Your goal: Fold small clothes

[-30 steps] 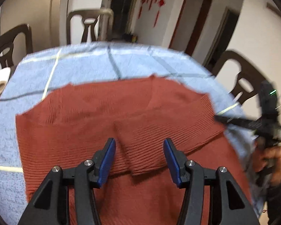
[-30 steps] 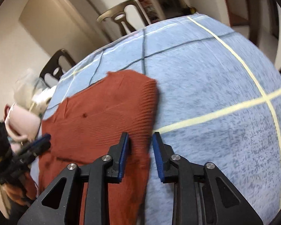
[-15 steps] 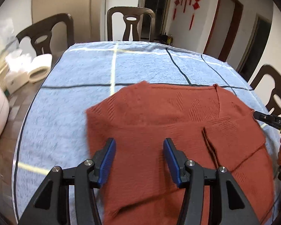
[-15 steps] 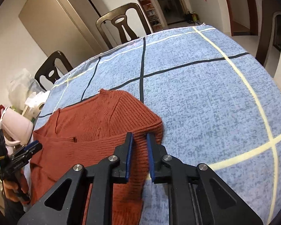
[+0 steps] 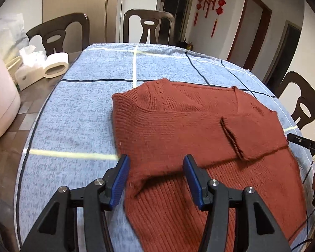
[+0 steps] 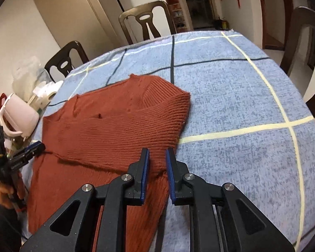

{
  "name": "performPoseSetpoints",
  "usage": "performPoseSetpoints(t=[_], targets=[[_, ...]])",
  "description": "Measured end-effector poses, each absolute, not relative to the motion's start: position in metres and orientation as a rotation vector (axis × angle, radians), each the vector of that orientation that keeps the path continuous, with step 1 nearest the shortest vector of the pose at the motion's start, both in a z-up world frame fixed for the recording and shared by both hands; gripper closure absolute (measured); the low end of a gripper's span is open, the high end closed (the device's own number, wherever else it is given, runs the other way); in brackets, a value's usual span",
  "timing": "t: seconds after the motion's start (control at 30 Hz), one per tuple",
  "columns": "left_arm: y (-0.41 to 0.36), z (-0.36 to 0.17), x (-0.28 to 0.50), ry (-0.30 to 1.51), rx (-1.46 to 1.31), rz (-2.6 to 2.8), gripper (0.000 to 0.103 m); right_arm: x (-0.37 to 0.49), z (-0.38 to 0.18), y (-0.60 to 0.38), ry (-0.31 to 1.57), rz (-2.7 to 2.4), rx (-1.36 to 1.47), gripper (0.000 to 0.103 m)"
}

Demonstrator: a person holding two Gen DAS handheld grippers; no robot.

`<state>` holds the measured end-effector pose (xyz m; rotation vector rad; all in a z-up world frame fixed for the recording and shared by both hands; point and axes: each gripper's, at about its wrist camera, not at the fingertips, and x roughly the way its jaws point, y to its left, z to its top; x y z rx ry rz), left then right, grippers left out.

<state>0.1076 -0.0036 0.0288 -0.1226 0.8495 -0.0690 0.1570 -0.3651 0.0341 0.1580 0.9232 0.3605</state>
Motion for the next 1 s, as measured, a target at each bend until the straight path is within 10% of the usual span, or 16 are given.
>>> performPoseSetpoints(t=[0.3,0.43,1.0], targets=[[-0.013,0.029,0.062,0.849,-0.122,-0.040,0.047,0.117,0.038,-0.353,0.910,0.420,0.111,0.082],[-0.024,0.032,0.048,0.835,-0.089,-0.041,0.047,0.103,0.038,-0.347,0.910,0.444,0.100,0.065],[-0.035,0.030,0.021,0.841,-0.104,-0.041,0.047,0.067,0.032,-0.340,0.921,0.466,0.100,0.062]])
